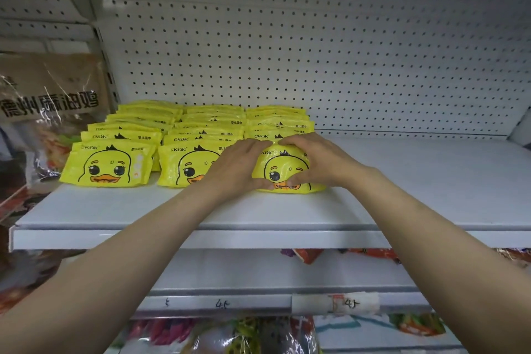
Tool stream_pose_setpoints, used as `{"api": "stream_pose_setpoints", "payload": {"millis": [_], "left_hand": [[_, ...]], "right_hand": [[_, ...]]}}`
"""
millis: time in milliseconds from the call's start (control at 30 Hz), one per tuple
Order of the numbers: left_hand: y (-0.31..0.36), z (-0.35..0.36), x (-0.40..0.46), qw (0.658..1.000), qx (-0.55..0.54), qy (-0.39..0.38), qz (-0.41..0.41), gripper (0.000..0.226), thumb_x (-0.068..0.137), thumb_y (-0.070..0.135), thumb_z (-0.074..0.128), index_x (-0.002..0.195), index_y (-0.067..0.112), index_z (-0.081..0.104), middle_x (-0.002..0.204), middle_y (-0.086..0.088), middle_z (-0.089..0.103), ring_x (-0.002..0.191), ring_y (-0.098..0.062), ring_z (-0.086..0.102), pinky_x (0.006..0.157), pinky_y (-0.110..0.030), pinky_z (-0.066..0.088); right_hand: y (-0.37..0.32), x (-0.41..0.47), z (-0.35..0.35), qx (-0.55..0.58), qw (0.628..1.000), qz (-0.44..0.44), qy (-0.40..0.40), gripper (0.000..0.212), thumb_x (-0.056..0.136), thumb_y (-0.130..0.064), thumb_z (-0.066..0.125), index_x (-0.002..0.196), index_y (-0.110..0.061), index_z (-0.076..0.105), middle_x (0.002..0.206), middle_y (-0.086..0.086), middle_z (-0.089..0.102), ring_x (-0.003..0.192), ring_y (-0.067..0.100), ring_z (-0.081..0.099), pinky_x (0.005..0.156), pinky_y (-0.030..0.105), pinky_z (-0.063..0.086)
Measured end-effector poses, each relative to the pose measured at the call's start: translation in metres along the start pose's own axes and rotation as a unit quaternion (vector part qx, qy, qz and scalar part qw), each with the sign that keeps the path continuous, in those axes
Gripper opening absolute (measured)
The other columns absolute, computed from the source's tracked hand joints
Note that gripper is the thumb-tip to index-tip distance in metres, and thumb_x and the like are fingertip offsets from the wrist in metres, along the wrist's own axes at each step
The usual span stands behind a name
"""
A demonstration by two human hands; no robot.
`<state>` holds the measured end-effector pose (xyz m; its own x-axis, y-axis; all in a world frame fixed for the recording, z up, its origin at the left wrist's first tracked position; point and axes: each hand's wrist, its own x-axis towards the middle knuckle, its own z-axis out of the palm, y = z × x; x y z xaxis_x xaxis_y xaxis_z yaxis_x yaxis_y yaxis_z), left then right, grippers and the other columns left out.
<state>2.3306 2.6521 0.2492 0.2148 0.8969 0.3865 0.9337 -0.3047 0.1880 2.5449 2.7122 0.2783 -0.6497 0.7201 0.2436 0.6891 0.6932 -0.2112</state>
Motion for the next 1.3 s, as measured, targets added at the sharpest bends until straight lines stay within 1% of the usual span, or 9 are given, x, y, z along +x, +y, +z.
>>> {"api": "stream_pose_setpoints", "payload": {"millis": [167, 367, 533, 667, 833, 933, 1067, 1200, 1300], "left_hand": [[-0.001, 0.002, 0.002, 1.000, 0.008, 0.002, 0.007, 0.093, 0.072, 0.055, 0.075, 0.147, 0.024, 0.029, 0.147, -0.003, 0.039, 0.133, -0.022, 0.035, 0.108, -0.036, 0.030], [0.008, -0.002, -0.004, 1.000, 0.025, -0.002, -0.005, 0.093, 0.076, 0.053, 0.073, 0.149, 0.020, 0.027, 0.148, -0.006, 0.037, 0.135, -0.026, 0.033, 0.110, -0.036, 0.027], [0.023, -0.017, -0.017, 0.996, 0.044, -0.003, -0.076, 0.092, 0.081, 0.049, 0.069, 0.152, 0.017, 0.020, 0.153, -0.011, 0.031, 0.139, -0.030, 0.027, 0.113, -0.038, 0.025], [0.037, -0.040, -0.044, 0.990, 0.037, 0.034, -0.130, 0.086, 0.081, 0.041, 0.072, 0.149, 0.017, 0.027, 0.148, -0.014, 0.036, 0.135, -0.033, 0.034, 0.108, -0.042, 0.032], [0.056, -0.077, -0.101, 0.975, 0.025, 0.075, -0.205, 0.079, 0.080, 0.030, 0.075, 0.146, 0.020, 0.034, 0.139, -0.014, 0.042, 0.130, -0.032, 0.037, 0.103, -0.045, 0.038], [0.066, -0.100, -0.147, 0.967, 0.035, 0.109, -0.230, 0.071, 0.081, 0.026, 0.074, 0.143, 0.020, 0.039, 0.133, -0.014, 0.045, 0.126, -0.033, 0.039, 0.100, -0.046, 0.040], [0.076, -0.129, -0.212, 0.955, 0.075, 0.140, -0.250, 0.067, 0.081, 0.028, 0.073, 0.140, 0.017, 0.043, 0.130, -0.015, 0.048, 0.123, -0.035, 0.042, 0.100, -0.044, 0.038], [0.086, -0.152, -0.278, 0.943, 0.108, 0.152, -0.277, 0.060, 0.085, 0.033, 0.068, 0.138, 0.018, 0.045, 0.130, -0.014, 0.049, 0.122, -0.033, 0.044, 0.100, -0.042, 0.037], [0.088, -0.163, -0.323, 0.932, 0.133, 0.162, -0.295, 0.057, 0.086, 0.035, 0.066, 0.137, 0.018, 0.047, 0.129, -0.012, 0.050, 0.119, -0.032, 0.046, 0.098, -0.043, 0.041]], "right_hand": [[-0.007, -0.001, 0.000, -0.028, 0.999, 0.021, -0.002, 0.092, 0.067, -0.045, 0.086, 0.145, -0.034, 0.038, 0.145, -0.005, 0.046, 0.135, 0.015, 0.034, 0.106, 0.031, 0.034], [-0.021, -0.007, -0.003, -0.069, 0.996, 0.059, -0.011, 0.092, 0.071, -0.045, 0.083, 0.148, -0.034, 0.034, 0.147, -0.001, 0.044, 0.138, 0.019, 0.031, 0.108, 0.036, 0.035], [-0.035, -0.014, -0.007, -0.101, 0.991, 0.084, -0.012, 0.087, 0.078, -0.045, 0.077, 0.150, -0.029, 0.032, 0.151, 0.002, 0.041, 0.140, 0.024, 0.032, 0.108, 0.038, 0.036], [-0.051, -0.027, -0.020, -0.097, 0.992, 0.080, 0.026, 0.074, 0.085, -0.045, 0.069, 0.148, -0.026, 0.037, 0.148, 0.005, 0.044, 0.139, 0.026, 0.034, 0.107, 0.039, 0.038], [-0.092, -0.051, -0.041, -0.062, 0.996, 0.032, 0.058, 0.066, 0.085, -0.048, 0.067, 0.144, -0.030, 0.042, 0.147, 0.002, 0.048, 0.137, 0.026, 0.037, 0.106, 0.046, 0.041], [-0.123, -0.070, -0.049, -0.036, 0.997, -0.009, 0.069, 0.062, 0.086, -0.045, 0.068, 0.142, -0.030, 0.044, 0.146, 0.003, 0.048, 0.137, 0.026, 0.037, 0.104, 0.041, 0.040], [-0.172, -0.095, -0.046, -0.001, 0.994, -0.083, 0.068, 0.060, 0.087, -0.045, 0.067, 0.141, -0.030, 0.045, 0.146, 0.001, 0.048, 0.137, 0.026, 0.036, 0.106, 0.041, 0.038], [-0.222, -0.118, -0.031, 0.039, 0.988, -0.144, 0.051, 0.060, 0.088, -0.044, 0.066, 0.141, -0.030, 0.044, 0.147, 0.001, 0.047, 0.137, 0.026, 0.037, 0.108, 0.039, 0.036], [-0.259, -0.131, -0.015, 0.056, 0.982, -0.178, 0.043, 0.061, 0.088, -0.046, 0.065, 0.142, -0.030, 0.044, 0.148, 0.000, 0.045, 0.138, 0.025, 0.035, 0.110, 0.039, 0.035]]}}
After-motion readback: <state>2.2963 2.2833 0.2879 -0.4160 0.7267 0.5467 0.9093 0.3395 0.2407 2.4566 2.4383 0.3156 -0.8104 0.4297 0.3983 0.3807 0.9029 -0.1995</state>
